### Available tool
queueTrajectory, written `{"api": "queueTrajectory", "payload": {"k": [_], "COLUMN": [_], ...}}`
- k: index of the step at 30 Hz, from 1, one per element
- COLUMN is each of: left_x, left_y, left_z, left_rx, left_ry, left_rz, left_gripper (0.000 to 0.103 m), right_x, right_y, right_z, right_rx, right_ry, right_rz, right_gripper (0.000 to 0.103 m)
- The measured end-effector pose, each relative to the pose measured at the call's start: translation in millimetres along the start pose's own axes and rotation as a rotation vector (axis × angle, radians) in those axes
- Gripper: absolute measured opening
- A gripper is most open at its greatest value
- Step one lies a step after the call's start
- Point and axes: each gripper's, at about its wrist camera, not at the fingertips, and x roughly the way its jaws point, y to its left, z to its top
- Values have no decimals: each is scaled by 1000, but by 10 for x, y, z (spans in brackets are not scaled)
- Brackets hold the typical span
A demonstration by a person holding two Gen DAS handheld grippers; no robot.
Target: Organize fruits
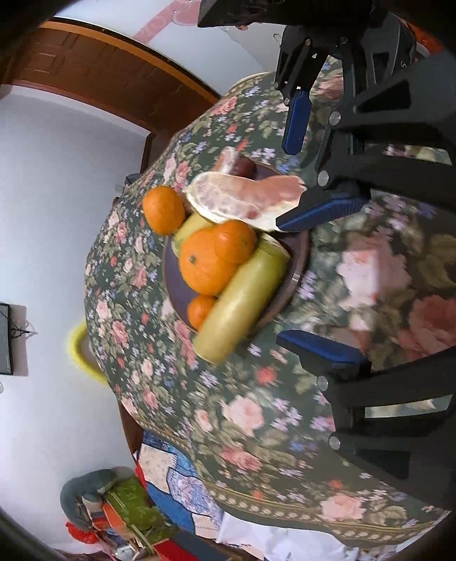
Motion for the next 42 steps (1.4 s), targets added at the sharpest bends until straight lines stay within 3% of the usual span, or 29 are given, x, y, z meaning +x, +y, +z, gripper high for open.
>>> {"api": "queueTrajectory", "payload": {"k": [10,13,16,30,40,42], "left_x": [-9,-7,0,12,53,28], "left_y": [60,49,21,-77,-66,-70], "left_z": [-209,-211,-195,-42,-31,-25], "left_rx": [11,16,18,1,-5,-8], "left_ry": [34,33,27,-15,-6,-10], "left_rz": [16,14,8,-29,-40,-38], "left_gripper": [58,58,58,58,58,58], "right_x": [200,222,175,1,156,160], "right_y": [163,157,153,-253,-316,-313], "right_z": [-78,-104,-118,50,158,157], "right_rx": [-43,-41,-44,56,68,67], "right_ry": [54,61,53,-25,-8,2], "right_rz": [-9,-10,0,-60,-73,-72], "right_gripper": [37,19,14,14,14,19]}}
